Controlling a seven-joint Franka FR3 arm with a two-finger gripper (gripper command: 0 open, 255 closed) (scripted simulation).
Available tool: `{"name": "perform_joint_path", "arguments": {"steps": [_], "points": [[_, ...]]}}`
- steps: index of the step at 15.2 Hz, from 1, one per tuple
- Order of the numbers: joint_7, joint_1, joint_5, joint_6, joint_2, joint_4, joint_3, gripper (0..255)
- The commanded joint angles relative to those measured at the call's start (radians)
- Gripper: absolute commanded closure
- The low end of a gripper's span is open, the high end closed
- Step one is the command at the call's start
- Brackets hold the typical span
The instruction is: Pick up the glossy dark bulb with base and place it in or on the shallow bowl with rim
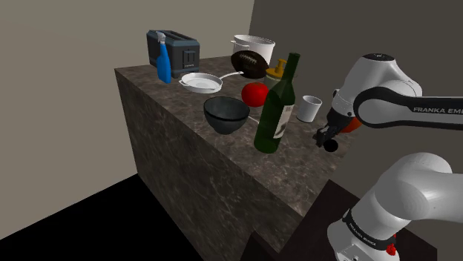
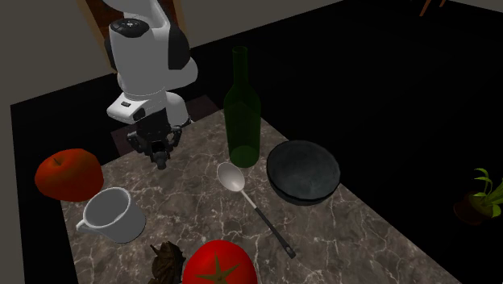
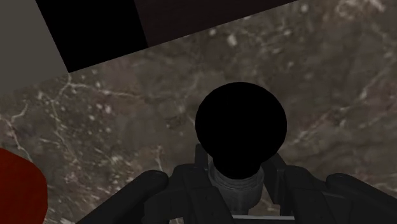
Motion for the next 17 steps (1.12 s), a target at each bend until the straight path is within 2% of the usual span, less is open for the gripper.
{"name": "perform_joint_path", "arguments": {"steps": [1,17], "points": [[0.0,0.0,0.0,0.0,0.0,0.0,0.0,255],[-0.029,0.028,0.052,-0.228,-0.028,0.203,0.036,255]]}}
